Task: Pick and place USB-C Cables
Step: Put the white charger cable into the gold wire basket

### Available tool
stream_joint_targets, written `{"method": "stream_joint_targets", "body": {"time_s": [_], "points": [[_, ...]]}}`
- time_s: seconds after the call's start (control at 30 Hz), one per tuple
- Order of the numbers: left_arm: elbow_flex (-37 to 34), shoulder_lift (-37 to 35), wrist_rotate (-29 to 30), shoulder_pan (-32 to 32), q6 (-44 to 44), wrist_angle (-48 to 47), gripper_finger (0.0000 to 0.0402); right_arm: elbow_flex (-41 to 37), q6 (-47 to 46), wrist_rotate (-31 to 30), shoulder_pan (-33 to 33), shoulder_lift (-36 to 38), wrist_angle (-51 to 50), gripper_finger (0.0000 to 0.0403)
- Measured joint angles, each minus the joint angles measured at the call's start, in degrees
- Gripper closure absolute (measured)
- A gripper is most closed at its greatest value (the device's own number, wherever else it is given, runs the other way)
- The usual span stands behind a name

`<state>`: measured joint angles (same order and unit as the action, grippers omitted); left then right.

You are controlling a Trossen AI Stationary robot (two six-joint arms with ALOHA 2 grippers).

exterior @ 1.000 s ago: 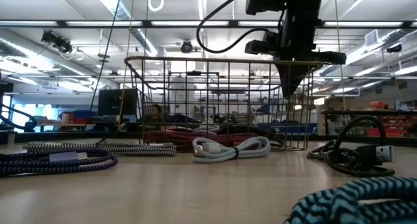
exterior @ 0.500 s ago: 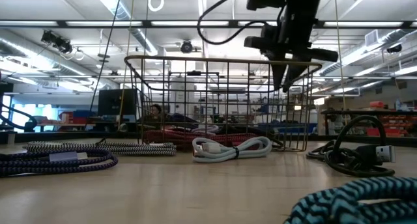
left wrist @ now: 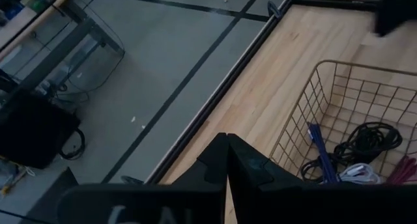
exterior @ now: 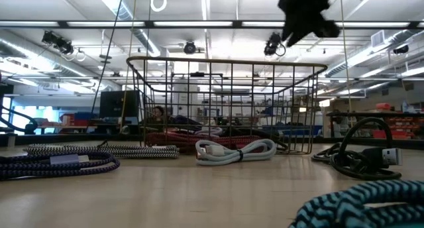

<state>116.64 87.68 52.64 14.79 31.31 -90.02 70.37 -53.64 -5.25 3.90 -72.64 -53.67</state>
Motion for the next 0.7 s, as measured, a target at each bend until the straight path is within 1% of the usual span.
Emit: {"method": "stream_joint_targets", "body": {"time_s": [0.1,0.23,0.33,0.47,0.53,0.6,0.7], "points": [[0.00,0.05,0.01,0.00,1.75,0.00,0.0390,0.00,-2.25,6.45,-2.49,1.30,-6.78,0.0316],[0.00,0.07,0.66,-0.18,3.90,0.02,0.0390,0.00,-7.92,9.48,-7.56,1.42,-16.46,0.0316],[0.00,0.07,0.74,-0.73,4.48,0.00,0.0390,0.00,-13.04,9.31,-11.93,1.45,-20.68,0.0316],[0.00,0.07,0.90,-1.88,4.39,0.00,0.0390,-0.28,-22.17,4.98,-17.81,1.29,-24.73,0.0316],[0.00,0.07,0.90,-2.52,4.13,0.00,0.0390,-1.52,-27.92,4.46,-20.45,1.21,-26.41,0.0313],[0.00,0.09,0.90,-3.29,4.05,0.02,0.0390,-3.75,-33.66,4.51,-23.20,1.21,-26.66,0.0310],[0.00,0.09,0.92,-4.49,2.52,0.01,0.0390,-8.11,-41.38,7.21,-27.35,1.18,-22.99,0.0301]]}}
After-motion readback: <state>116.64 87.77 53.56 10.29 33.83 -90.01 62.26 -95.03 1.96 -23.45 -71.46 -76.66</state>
